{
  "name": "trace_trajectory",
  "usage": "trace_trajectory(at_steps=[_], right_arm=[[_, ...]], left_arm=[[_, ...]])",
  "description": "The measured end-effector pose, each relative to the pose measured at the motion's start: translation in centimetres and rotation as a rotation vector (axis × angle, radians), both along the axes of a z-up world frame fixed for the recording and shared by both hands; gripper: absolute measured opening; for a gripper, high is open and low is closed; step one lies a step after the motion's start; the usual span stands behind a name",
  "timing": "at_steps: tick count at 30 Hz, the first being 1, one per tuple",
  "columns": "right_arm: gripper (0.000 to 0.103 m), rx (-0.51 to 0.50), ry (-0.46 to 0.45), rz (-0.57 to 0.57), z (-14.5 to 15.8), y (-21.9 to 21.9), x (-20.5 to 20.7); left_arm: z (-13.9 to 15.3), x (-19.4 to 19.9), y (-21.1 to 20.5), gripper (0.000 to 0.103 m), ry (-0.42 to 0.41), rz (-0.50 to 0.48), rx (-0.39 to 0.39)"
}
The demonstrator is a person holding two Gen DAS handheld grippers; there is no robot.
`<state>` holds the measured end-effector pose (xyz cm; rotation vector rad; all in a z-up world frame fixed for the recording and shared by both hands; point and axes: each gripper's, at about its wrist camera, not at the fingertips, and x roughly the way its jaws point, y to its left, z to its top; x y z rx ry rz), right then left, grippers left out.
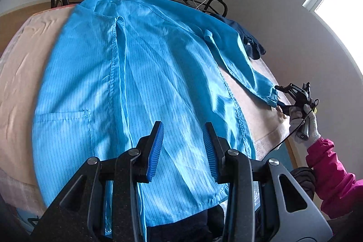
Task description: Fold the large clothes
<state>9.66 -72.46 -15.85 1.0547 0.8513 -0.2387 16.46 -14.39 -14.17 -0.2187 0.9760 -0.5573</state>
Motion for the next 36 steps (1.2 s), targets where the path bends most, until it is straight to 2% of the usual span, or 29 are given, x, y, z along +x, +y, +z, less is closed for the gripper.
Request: trace_trajectory(at_steps=[1, 3, 4, 8, 14, 18, 23, 26, 29, 36], right_arm=[[0.050, -0.013, 0.004, 0.007, 0.1, 0.0, 0.2], [0.013, -0.032, 0.022, 0.038, 0.0, 0.2, 0.8], [0.011, -0.050, 0.024, 0.054, 0.4, 0.6, 0.9], [0.008, -0.200, 0.008, 0.113, 3.5, 2.4, 1.2], [0.008, -0.466, -0.067, 0.258, 10.9, 8.2, 1.2], [0.008, -0.556, -0.141, 0.365, 14.9, 13.0, 1.1], [0.007, -0.688, -0.203, 0.566, 17.5, 21.0, 0.7], [0.007, -0.741, -0.235, 0.729, 17.8, 26.6, 0.3], [0.007, -0.784, -0.243, 0.902, 16.9, 32.2, -0.2], [0.007, -0.871, -0.189, 1.334, 9.7, 43.9, -3.5]], left_arm=[[0.1, -0.3, 0.1, 0.036, 0.004, 0.005, -0.003], [0.3, -0.7, 0.4, 0.036, 0.005, 0.012, -0.005], [0.4, -0.8, 0.6, 0.036, 0.007, 0.015, -0.007], [0.9, -1.0, 1.1, 0.036, 0.006, 0.033, -0.018], [0.9, -0.4, 2.0, 0.036, 0.008, 0.067, -0.026], [0.5, -0.1, 2.7, 0.036, 0.022, 0.087, -0.042], [0.4, 0.4, 4.1, 0.036, 0.029, 0.121, -0.071], [0.2, 0.8, 5.1, 0.036, 0.039, 0.143, -0.083], [-0.2, 1.0, 6.2, 0.036, 0.058, 0.176, -0.092], [-1.8, 1.4, 8.3, 0.036, 0.124, 0.231, -0.174]])
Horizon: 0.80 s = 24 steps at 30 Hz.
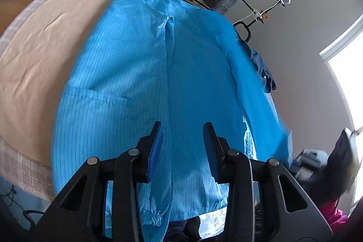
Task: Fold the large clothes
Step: 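Grasp the sleeve cuff with the right gripper and fold it across the shirt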
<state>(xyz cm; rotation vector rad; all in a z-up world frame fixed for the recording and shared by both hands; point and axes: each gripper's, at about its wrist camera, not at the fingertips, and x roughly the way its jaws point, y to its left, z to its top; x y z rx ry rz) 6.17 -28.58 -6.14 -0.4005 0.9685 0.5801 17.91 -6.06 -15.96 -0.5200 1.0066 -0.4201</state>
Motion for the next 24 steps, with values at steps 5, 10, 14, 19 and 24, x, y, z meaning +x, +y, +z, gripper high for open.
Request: trace_trajectory(at_steps=[5, 10, 14, 19, 24], right_arm=[[0.007, -0.140, 0.082, 0.195, -5.5, 4.9, -3.3], [0.007, -0.177, 0.138, 0.259, -8.5, 6.1, -4.8], [0.007, -0.198, 0.172, 0.308, -8.9, 5.5, -6.3], [0.015, -0.102, 0.212, 0.263, -6.7, 2.6, -6.7], [0.032, 0.124, 0.283, 0.095, -4.7, -2.3, -5.4]], left_arm=[[-1.3, 0.2, -0.5, 0.046, 0.037, -0.017, 0.020], [-2.8, 0.1, -2.0, 0.046, 0.061, -0.053, 0.055], [-3.7, 0.0, -2.8, 0.046, 0.078, -0.075, 0.057], [-4.1, -0.9, -4.6, 0.046, 0.077, -0.130, 0.077], [-3.5, -2.3, -6.2, 0.046, 0.063, -0.177, 0.082]])
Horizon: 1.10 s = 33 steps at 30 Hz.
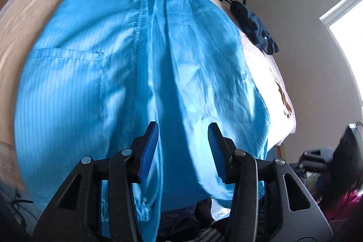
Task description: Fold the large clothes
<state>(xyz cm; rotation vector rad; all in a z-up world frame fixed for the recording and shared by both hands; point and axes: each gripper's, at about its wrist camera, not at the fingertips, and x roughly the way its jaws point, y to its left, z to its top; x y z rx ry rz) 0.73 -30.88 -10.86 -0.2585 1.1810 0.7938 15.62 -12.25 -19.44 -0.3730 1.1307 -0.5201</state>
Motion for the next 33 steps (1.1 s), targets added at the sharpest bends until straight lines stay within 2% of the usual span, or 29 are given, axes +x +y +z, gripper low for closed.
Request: trace_trajectory(at_steps=[2, 4, 5, 7, 11, 15, 16, 17, 18, 19, 20, 21, 23, 26, 33], right_arm=[[0.033, 0.124, 0.060, -0.110, 0.6, -2.6, 0.0], [0.045, 0.184, 0.065, -0.167, 1.0, -4.5, -0.4], [0.051, 0.183, 0.057, -0.202, 1.1, -5.1, -0.3], [0.051, 0.152, 0.052, -0.285, 0.5, -6.2, 0.1], [0.051, 0.127, 0.108, -0.469, -2.3, -8.2, 2.8], [0.051, 0.235, 0.185, -0.594, -4.7, -10.0, 6.3], [0.050, 0.236, 0.186, -0.616, -5.1, -10.2, 6.9], [0.047, 0.236, 0.196, -0.635, -5.6, -10.3, 7.6], [0.036, 0.244, 0.209, -0.643, -6.1, -10.3, 8.1], [0.030, 0.250, 0.223, -0.648, -6.7, -10.1, 8.6], [0.019, 0.248, 0.233, -0.651, -7.0, -9.9, 8.8], [0.006, 0.248, 0.239, -0.655, -7.3, -9.8, 9.0], [0.003, 0.251, 0.237, -0.652, -7.6, -9.2, 9.2], [0.000, 0.239, 0.199, -0.650, -7.3, -8.8, 9.2], [0.000, 0.203, 0.153, -0.691, -7.0, -11.3, 9.2]], left_arm=[[0.4, -0.8, -0.6, 0.046, -0.010, -0.025, 0.012], [0.6, -1.3, -1.0, 0.046, -0.021, -0.041, 0.032], [0.6, -1.8, -1.2, 0.046, -0.026, -0.049, 0.049], [0.5, -2.7, -1.1, 0.046, -0.024, -0.048, 0.057], [-0.3, -4.8, -0.9, 0.046, 0.006, -0.058, 0.049], [-1.7, -5.9, -1.6, 0.046, 0.040, -0.063, 0.069], [-2.0, -6.1, -1.8, 0.046, 0.043, -0.057, 0.081], [-2.2, -6.1, -2.0, 0.046, 0.047, -0.059, 0.077], [-2.4, -6.1, -2.1, 0.046, 0.052, -0.065, 0.068], [-2.5, -6.1, -2.3, 0.046, 0.048, -0.070, 0.069], [-2.4, -6.3, -2.5, 0.039, 0.039, -0.074, 0.069], [-2.3, -6.3, -2.7, 0.022, 0.039, -0.083, 0.067], [-2.4, -6.4, -3.2, 0.006, 0.034, -0.097, 0.079], [-2.3, -6.8, -3.7, 0.004, 0.010, -0.095, 0.076], [-2.3, -7.2, -5.2, 0.003, -0.005, -0.110, 0.075]])
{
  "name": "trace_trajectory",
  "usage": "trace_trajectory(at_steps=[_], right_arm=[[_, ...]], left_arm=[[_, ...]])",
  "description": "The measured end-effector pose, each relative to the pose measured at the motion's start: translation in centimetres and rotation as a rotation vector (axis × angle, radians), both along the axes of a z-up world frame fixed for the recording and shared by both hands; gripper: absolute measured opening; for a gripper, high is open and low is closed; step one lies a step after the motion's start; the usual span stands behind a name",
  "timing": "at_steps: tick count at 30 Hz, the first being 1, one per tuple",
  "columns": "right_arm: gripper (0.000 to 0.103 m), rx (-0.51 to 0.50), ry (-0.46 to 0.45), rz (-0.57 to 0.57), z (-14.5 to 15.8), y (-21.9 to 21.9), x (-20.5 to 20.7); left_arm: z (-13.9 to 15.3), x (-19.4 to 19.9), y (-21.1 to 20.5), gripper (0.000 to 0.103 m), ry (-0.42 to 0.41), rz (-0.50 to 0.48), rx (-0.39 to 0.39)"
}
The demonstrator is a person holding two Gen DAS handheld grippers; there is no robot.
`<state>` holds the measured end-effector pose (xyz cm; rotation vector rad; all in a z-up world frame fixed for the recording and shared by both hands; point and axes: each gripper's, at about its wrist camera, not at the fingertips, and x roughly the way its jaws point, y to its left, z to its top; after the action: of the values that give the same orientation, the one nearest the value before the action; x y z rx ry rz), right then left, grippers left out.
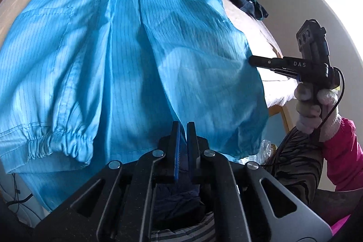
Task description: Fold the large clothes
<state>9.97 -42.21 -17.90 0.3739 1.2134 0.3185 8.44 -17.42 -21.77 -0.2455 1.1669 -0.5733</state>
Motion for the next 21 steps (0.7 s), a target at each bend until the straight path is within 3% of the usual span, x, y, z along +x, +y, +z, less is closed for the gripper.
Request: trace_trajectory(at_steps=[5, 10, 15, 18, 21], right_arm=[[0.000, 0.002, -0.009, -0.031, 0.0, -1.6, 0.3], [0.001, 0.018, -0.002, 0.034, -0.1, -0.5, -0.1], [0.002, 0.130, -0.002, 0.081, 0.9, -0.7, -0.1], [0.002, 0.120, -0.025, 0.104, 1.6, -0.7, 0.1], [0.002, 0.134, -0.018, 0.068, 1.5, -1.8, 0.7]], left_arm=[[0.9, -0.1, 0.3, 0.003, -0.041, 0.003, 0.017], [4.8, -2.2, 7.0, 0.003, -0.124, 0.125, -0.005], [8.3, -3.6, 10.8, 0.003, -0.163, 0.202, 0.016], [8.9, -4.1, 9.1, 0.003, -0.179, 0.179, 0.018], [8.5, -3.9, 4.0, 0.008, -0.190, 0.086, 0.035]])
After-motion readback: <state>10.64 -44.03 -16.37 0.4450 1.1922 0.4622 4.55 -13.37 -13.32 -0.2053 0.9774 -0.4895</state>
